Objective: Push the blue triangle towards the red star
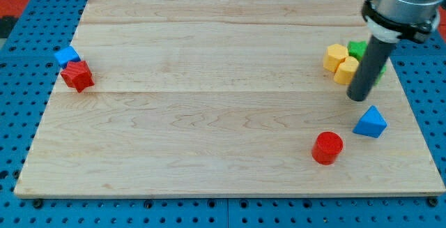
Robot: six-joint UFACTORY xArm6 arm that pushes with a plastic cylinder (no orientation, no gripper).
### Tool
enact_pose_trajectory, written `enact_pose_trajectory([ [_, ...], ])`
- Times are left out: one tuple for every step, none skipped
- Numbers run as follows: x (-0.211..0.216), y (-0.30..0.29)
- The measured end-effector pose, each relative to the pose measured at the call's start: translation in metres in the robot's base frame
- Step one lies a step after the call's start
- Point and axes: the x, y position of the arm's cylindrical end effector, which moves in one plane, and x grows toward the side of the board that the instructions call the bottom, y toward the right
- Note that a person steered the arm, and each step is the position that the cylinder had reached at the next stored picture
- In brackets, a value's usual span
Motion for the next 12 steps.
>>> enact_pose_trajectory([
  [0.013,0.041],
  [0.032,0.075],
  [0.065,0.060],
  [0.076,0.010],
  [0.062,-0.066],
  [0.038,-0.119],
  [0.046,-0.109],
  [0.056,-0.063],
  [0.060,-0.024],
  [0.050,-0.018],
  [0.031,-0.060],
  [0.017,-0.112],
])
